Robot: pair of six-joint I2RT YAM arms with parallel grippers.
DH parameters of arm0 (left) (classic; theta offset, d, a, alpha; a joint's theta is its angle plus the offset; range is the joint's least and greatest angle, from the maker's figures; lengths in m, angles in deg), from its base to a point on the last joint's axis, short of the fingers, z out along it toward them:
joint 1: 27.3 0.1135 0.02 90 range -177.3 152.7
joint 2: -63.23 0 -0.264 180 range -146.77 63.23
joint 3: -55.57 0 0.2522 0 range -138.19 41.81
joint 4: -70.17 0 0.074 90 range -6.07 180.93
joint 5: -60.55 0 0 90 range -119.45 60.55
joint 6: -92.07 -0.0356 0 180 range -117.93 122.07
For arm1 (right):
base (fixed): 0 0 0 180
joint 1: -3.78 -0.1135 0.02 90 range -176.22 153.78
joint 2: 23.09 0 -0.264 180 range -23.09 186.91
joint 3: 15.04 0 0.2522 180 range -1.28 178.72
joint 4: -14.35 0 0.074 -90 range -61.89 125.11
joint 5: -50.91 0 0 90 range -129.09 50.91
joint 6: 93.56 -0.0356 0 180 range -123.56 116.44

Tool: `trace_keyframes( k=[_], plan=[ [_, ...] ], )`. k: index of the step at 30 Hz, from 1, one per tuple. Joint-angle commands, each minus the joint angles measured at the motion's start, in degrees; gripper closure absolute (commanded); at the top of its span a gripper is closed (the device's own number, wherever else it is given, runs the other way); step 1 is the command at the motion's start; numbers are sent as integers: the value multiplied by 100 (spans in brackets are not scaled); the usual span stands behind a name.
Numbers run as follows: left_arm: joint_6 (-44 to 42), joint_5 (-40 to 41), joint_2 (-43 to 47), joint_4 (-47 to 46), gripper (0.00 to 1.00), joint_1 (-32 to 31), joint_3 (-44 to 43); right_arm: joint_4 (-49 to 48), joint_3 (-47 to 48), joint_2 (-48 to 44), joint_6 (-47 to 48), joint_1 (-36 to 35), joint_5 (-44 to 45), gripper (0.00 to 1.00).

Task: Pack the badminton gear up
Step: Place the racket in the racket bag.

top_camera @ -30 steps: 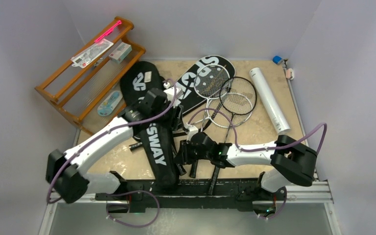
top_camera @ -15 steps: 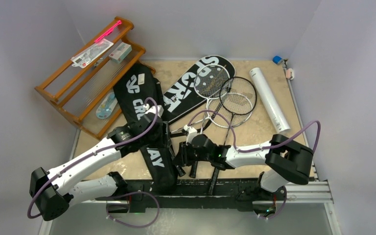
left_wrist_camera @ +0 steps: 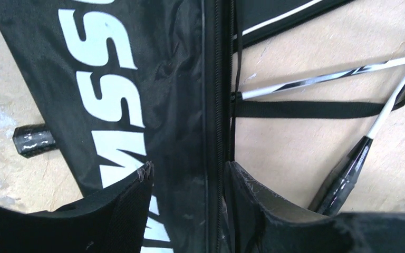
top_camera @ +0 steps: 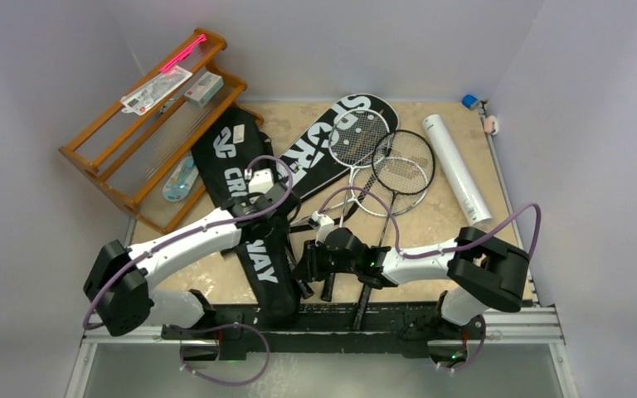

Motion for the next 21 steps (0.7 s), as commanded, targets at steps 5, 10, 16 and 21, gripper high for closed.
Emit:
trace_keyframes(
  k=[5,10,16,21],
  plan=[
    [-99,488,-579,-258,49,-18,-687,-497,60,-35,142,1,-90,91],
    [296,848,-1072,223,50,-8,-1046,-525,46,-42,150,-1,-93,91],
    [286,919,-1495,267,54,13,-1217,-578,58,-7,144,-2,-128,91],
    [336,936,-1804,340,64,49,-1253,-607,70,18,143,-4,-145,91]
  ],
)
